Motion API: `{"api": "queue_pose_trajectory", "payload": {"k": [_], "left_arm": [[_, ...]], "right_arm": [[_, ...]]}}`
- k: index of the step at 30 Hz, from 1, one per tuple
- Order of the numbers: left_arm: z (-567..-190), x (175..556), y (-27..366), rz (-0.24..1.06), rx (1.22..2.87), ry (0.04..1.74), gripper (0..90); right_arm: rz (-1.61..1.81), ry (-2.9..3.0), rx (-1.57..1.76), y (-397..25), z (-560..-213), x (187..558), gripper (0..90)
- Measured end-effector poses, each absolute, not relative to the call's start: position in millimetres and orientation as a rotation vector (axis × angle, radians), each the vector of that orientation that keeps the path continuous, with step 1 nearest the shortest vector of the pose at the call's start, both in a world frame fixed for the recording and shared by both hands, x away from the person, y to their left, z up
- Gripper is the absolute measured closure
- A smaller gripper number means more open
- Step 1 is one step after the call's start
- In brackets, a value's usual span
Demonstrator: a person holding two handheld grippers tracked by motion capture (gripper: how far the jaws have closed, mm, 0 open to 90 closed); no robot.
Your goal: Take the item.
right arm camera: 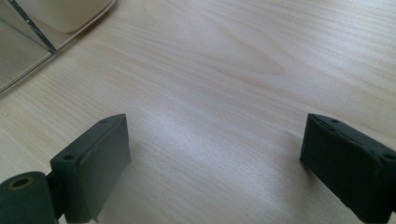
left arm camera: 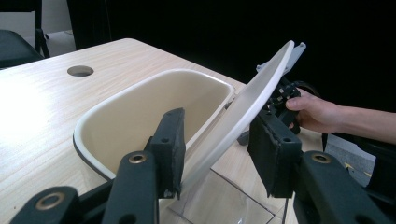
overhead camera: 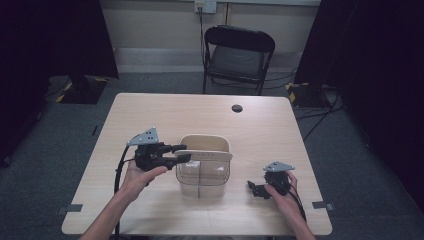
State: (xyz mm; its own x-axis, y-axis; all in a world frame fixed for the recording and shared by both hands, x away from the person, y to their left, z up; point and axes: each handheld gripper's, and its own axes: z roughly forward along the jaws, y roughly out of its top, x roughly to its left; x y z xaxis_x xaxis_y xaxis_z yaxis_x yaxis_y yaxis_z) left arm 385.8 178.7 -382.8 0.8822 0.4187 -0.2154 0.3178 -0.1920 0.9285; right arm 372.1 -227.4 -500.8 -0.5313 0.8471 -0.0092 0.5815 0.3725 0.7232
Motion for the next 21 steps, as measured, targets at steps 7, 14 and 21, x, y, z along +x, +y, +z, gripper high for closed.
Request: {"api": "queue_pose_trajectory", "payload": {"k": [7,14,21], "left_arm": [[-382.6,385.4,177.9,0.098,1.793,0.559,56.3],[-382.5,385.6,178.1,0.099,1.794,0.559,56.3],[-382.5,386.0,178.6,0.098,1.797,0.557,56.3]], "right_arm": [[0.959,2.258,1.243,-227.4,-500.8,372.1,7.5],[0.960,2.259,1.241,-227.5,-500.9,372.1,7.5],[0.960,2.258,1.243,-227.4,-500.8,372.1,7.4]]}}
